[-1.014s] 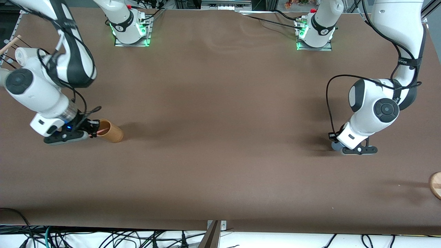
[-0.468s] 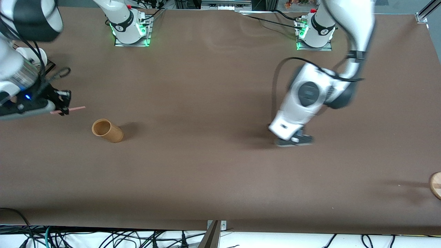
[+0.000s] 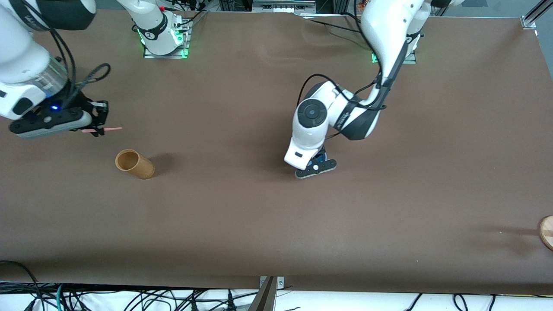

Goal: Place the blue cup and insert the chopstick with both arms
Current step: 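Carry the blue cup with the left gripper while the right gripper lifts the chopstick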

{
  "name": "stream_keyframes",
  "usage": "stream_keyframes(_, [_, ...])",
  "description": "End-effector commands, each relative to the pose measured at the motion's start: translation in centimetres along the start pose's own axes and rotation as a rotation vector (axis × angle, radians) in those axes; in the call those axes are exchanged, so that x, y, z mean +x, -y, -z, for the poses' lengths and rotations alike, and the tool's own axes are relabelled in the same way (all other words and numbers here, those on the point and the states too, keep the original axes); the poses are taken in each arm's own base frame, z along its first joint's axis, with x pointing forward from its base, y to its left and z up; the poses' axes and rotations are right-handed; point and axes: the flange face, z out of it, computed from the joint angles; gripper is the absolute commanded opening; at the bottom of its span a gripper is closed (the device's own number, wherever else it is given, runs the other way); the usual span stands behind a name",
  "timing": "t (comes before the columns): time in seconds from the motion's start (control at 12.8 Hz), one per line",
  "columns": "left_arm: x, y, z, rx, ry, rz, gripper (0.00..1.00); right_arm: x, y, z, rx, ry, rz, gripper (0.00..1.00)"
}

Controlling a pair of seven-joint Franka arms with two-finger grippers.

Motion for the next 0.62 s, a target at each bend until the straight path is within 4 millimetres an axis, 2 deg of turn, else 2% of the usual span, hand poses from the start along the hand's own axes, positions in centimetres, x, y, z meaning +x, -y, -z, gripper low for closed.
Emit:
stream_keyframes(0.0, [-0.7,-2.8,-1.4,0.010,-0.015,0.072,0.00,1.2,2.4,-1.4,0.027,0.011,-0.039,0.05])
stream_keyframes(0.31, [-0.4,-2.9,-1.7,0.007,-0.018,0.094,0.00,3.0,6.3,-3.8,0.055,0.025,-0.110,0.05])
stream_keyframes(0.47, [-0.3,-2.9,-1.6,0.005,-0.019,0.086,0.19,3.9,7.2,-4.7,0.068,0.032,-0.117,0.05])
stream_keyframes(0.55, [-0.1,-2.8,-1.5,0.004,-0.020,0.086,0.33,4.3,7.6,-4.9,0.075,0.032,-0.129,0.05])
